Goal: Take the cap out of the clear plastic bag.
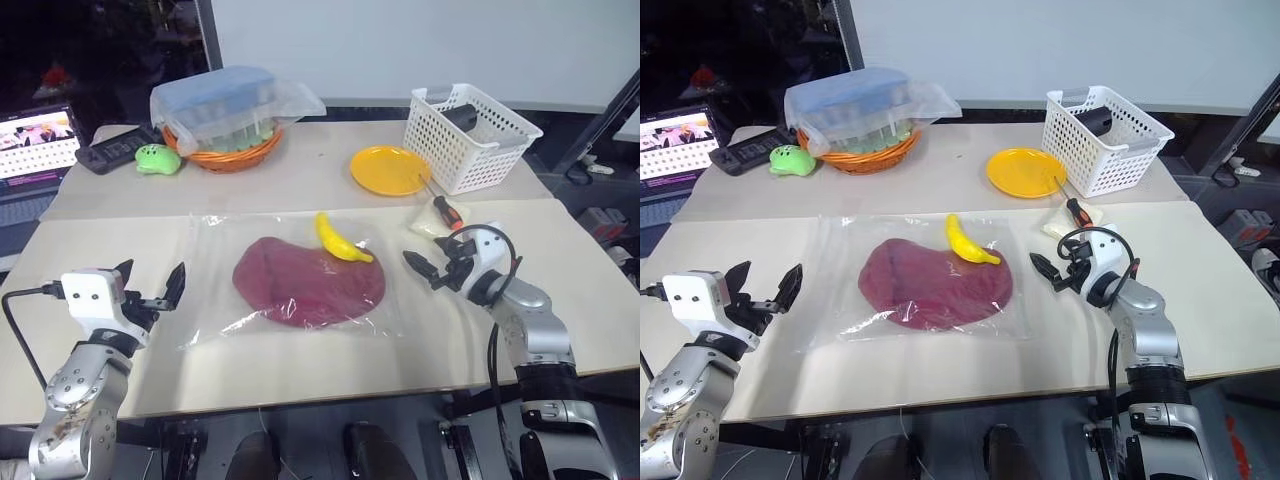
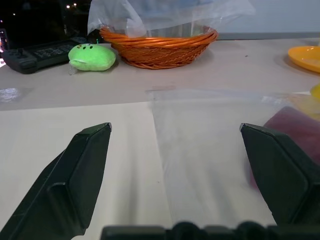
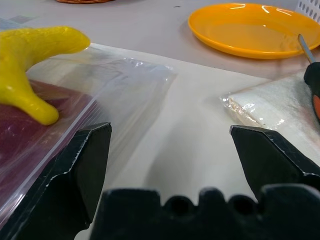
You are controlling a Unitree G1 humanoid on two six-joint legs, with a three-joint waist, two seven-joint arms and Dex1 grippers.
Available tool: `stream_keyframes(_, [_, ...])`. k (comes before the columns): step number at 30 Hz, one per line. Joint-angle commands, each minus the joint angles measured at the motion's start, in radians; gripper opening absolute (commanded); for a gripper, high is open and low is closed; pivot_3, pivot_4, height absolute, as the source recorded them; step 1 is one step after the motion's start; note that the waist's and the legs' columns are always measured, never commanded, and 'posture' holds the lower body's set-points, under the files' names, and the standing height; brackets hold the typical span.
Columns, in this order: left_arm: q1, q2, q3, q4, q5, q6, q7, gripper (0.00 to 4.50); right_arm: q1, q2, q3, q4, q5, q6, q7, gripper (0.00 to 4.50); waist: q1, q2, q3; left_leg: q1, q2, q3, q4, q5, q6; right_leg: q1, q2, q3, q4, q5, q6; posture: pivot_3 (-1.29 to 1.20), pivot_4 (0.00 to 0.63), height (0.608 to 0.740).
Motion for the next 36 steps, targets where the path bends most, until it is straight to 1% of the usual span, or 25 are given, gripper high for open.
stream_keyframes(1, [-0.039,0.033,0.032,-0.01,-0.034,0.008,-0.029,4.44,-0.028,-0.017,-0.009,-0.034,-0.001,-0.009,0.0,4.5,0.0,0.0,0.0,0.0,0.0,0.0,0.0,0.0,0.0,0.0,0.0,0.0,0.0,0.0,0.0,0.0,0.15,0.74])
stream_keyframes(4, [-0.123,0.085,0.074,-0.002,-0.136,0.048,-0.076,4.44,-0.07,-0.042,0.017,-0.088,-0.005,0.05,0.02,4.5,0.001,0.0,0.001,0.0,0.0,0.0,0.0,0.0,0.0,-0.001,0.0,0.0,0.0,-0.001,-0.002,0.0,0.15,0.74])
stream_keyframes(7, [-0.168,0.13,0.082,0.003,-0.158,0.073,-0.099,4.44,-0.11,-0.06,0.041,-0.111,-0.009,0.089,0.037,4.5,-0.002,0.0,0.001,0.0,0.0,0.0,0.001,0.0,0.0,0.0,0.0,0.0,0.002,0.0,-0.001,0.0,0.15,0.74])
stream_keyframes(10, [-0.21,0.174,0.082,-0.007,-0.202,0.124,-0.115,4.44,-0.187,-0.077,0.074,-0.129,-0.012,0.157,0.06,4.5,-0.005,0.0,0.001,0.001,0.0,0.0,0.002,0.0,0.0,0.0,0.0,0.0,0.002,0.0,-0.001,0.0,0.15,0.74])
stream_keyframes(15, [-0.216,0.217,0.07,-0.073,-0.314,0.215,-0.157,4.44,-0.342,-0.05,0.136,-0.125,0.02,0.336,0.105,4.5,-0.005,0.0,0.001,0.0,0.0,0.0,0.0,0.0,0.0,-0.002,0.001,0.0,0.002,0.002,0.002,0.0,0.15,0.74])
stream_keyframes(19, [-0.185,0.251,0.067,-0.132,-0.382,0.276,-0.186,4.44,-0.405,-0.017,0.221,-0.099,0.024,0.408,0.187,4.5,-0.001,0.0,0.001,0.0,0.0,-0.001,-0.003,0.0,0.0,-0.002,0.001,0.0,0.002,0.001,0.001,0.0,0.15,0.74])
stream_keyframes(22, [-0.155,0.272,0.076,-0.169,-0.42,0.302,-0.2,4.44,-0.434,0.007,0.252,-0.057,0.015,0.423,0.216,4.5,-0.001,0.0,0.001,-0.001,0.0,-0.001,-0.004,0.0,0.0,-0.003,0.001,0.0,0.001,0.002,-0.001,0.0,0.15,0.74])
stream_keyframes(26, [-0.071,0.338,0.091,-0.234,-0.451,0.339,-0.259,4.44,-0.497,0.061,0.333,0.106,-0.064,0.352,0.231,4.5,-0.003,0.0,0.001,-0.002,0.0,0.0,-0.003,-0.001,-0.001,-0.004,0.0,0.0,0.001,0.002,-0.002,0.0,0.15,0.74])
stream_keyframes(31, [0.001,0.375,0.118,-0.276,-0.499,0.367,-0.28,4.44,-0.566,0.129,0.358,0.295,-0.126,0.284,0.223,4.5,-0.003,0.0,0.001,-0.002,0.0,0.0,-0.003,-0.001,-0.001,-0.005,0.001,0.0,0.003,0.001,-0.002,0.0,0.15,0.74])
stream_keyframes(35, [0.018,0.393,0.113,-0.286,-0.524,0.38,-0.282,4.44,-0.594,0.177,0.383,0.409,-0.165,0.239,0.253,4.5,-0.003,0.0,0.001,-0.002,0.0,0.0,-0.003,-0.001,-0.001,-0.006,0.001,0.0,0.003,0.001,-0.003,0.0,0.15,0.74])
stream_keyframes(36, [0.019,0.398,0.112,-0.287,-0.528,0.382,-0.284,4.48,-0.6,0.185,0.386,0.435,-0.176,0.226,0.255,4.24,-0.003,0.0,0.001,-0.002,0.0,0.0,-0.003,-0.001,-0.001,-0.006,0.001,0.0,0.003,0.001,-0.003,0.0,0.15,0.74])
